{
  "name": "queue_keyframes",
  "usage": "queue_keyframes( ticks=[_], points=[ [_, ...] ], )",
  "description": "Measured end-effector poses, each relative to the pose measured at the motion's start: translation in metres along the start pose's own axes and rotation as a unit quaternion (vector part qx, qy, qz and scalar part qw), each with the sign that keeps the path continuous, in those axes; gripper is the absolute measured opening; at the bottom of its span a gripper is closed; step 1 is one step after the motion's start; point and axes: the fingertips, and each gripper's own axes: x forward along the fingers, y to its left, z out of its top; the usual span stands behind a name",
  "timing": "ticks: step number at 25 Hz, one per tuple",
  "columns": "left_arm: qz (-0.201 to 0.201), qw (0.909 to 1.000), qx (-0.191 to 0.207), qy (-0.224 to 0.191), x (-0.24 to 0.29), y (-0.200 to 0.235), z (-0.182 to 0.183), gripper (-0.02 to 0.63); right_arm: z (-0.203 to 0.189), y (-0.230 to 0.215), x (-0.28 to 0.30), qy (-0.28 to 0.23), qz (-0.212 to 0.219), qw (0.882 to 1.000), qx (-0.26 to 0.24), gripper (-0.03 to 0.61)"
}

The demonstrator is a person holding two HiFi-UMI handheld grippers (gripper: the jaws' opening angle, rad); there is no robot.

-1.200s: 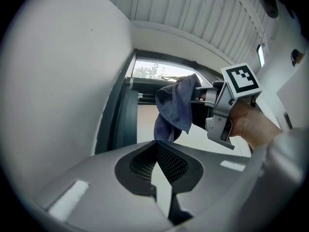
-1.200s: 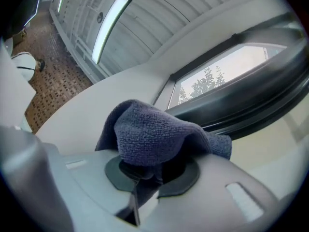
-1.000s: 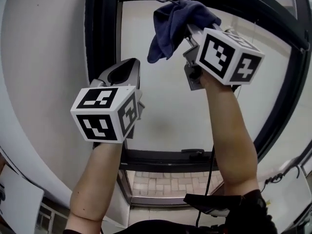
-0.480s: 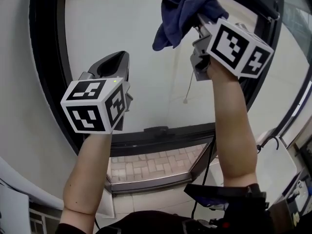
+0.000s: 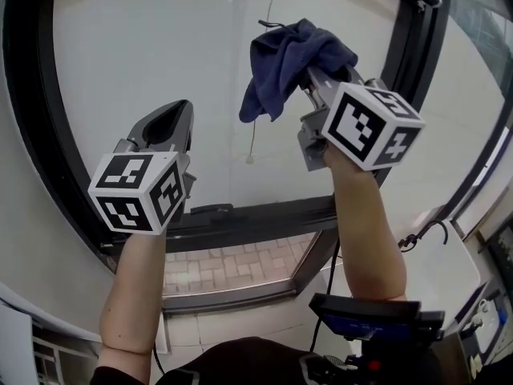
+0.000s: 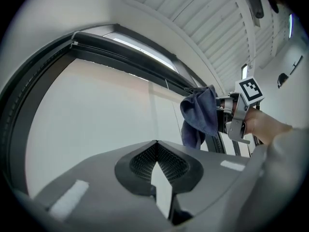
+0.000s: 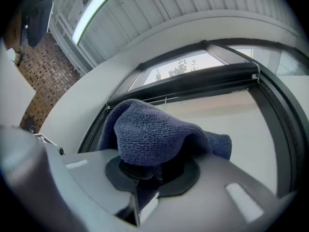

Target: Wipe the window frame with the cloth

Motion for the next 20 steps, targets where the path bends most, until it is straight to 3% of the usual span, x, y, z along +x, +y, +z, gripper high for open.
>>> queue_keyframes(
  ticks=[13, 20],
  points=[
    [-0.029, 0.9985, -0.001, 0.047, -0.025, -0.056, -0.071, -0.006, -0.106, -0.021, -0.069, 0.066, -0.014, 0.997, 0.048, 0.048],
    [-0.067, 0.9950, 0.003, 0.074, -0.050, -0.078, -0.128, -0.006, -0.170, 0.006, -0.107, 0.113, -0.002, 0.993, 0.021, 0.048]
  ],
)
